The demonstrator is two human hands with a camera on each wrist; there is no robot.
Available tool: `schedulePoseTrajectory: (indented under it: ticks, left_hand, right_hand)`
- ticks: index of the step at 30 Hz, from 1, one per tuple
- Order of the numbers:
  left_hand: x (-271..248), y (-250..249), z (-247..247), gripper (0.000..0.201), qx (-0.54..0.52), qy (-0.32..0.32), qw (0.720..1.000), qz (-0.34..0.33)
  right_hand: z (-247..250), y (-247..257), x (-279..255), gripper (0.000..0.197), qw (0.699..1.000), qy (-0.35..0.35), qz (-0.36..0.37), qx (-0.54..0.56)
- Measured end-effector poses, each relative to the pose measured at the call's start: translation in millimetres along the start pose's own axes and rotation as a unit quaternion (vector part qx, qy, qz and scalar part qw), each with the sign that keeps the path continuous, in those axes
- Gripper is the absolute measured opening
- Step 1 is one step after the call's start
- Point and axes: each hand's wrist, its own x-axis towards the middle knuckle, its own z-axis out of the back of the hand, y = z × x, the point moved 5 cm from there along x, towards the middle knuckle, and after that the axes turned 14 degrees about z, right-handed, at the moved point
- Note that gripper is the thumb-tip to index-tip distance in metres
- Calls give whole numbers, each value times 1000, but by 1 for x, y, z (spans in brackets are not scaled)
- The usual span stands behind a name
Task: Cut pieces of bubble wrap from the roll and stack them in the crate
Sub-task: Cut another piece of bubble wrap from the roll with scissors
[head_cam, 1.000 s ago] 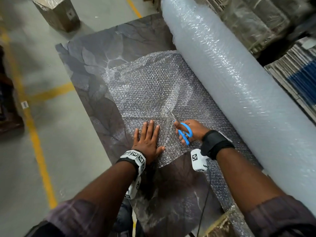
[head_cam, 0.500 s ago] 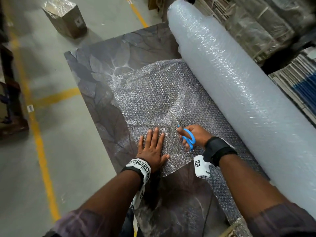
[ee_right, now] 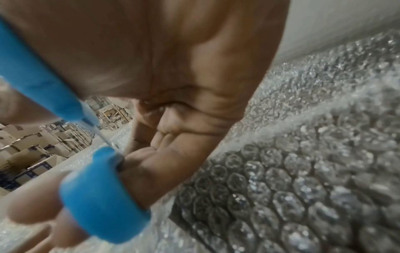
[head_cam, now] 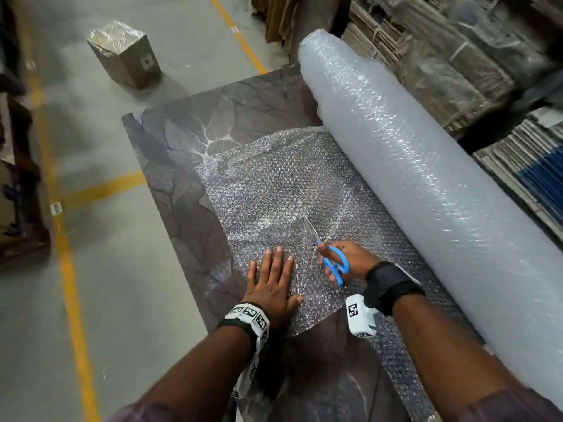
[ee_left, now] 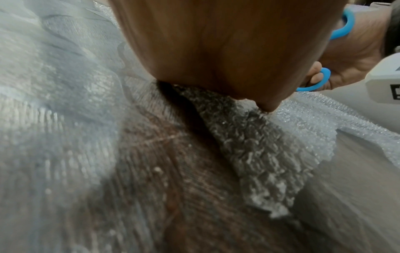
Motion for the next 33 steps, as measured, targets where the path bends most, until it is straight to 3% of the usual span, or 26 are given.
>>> schedulePoseTrajectory:
  ticks: [7,21,28,33]
  left_hand:
    - [0,0,1,90,-10,-2,1000,-4]
    - [0,0,-1,89,-19,-24,999,-9]
    - [1,2,-4,89,-23,-32,999,8]
    - [1,1,-5,89,-19,-46,999,-1]
  right_hand:
    - [-1,7,3,104,1000,3,3,-9]
    - [-3,7,20,93,1000,-12,13,18]
    - [-2,2,24,76,999,-24,17,21]
    - [-2,4,21,53,999,-22,27,16]
